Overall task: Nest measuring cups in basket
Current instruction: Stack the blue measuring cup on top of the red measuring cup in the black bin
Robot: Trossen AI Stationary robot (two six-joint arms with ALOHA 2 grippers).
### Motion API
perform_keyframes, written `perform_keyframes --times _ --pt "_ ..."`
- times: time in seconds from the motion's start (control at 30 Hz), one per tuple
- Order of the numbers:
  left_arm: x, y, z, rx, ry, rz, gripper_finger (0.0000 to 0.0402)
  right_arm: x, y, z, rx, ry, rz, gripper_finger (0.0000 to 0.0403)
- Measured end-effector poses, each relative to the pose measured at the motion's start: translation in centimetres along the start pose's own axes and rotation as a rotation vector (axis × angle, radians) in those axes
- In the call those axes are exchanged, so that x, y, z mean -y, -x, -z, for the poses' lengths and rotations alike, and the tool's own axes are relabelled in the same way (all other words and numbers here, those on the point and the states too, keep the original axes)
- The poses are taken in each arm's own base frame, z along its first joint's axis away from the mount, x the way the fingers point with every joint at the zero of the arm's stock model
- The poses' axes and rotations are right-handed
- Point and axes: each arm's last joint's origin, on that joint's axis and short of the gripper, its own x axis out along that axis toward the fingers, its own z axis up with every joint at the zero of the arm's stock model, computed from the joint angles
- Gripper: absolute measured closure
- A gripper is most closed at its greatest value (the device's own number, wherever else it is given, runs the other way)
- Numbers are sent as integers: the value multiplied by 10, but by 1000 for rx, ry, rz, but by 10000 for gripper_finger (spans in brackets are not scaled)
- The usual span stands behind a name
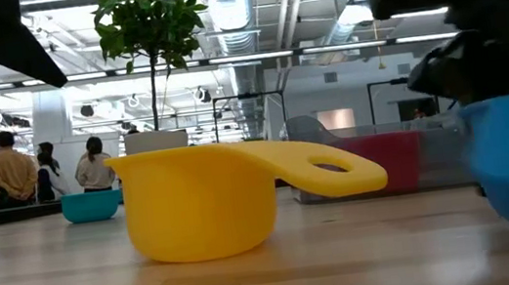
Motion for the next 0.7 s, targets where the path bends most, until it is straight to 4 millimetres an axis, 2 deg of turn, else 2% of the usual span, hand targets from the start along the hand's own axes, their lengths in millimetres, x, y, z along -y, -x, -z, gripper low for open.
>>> perform_keyframes --times 0.2,0.3,0.4,0.5,0.6,0.7 --pt "1 -1 -1 15 10 1 315 11 0 -11 -19 -29 -41 382" --pt "3 -1 -2 28 15 14 315 18 14 -18 -6 -16 -45 386" --pt "4 -1 -2 31 6 21 315 25 36 -18 -46 -20 -47 392" --pt "3 -1 -2 32 3 19 315 31 67 -17 -45 -18 -40 392" --pt "3 -1 -3 48 3 16 315 46 99 -21 39 -41 61 392" --pt "3 -2 -4 56 6 11 315 71 125 -26 142 -163 222 392"
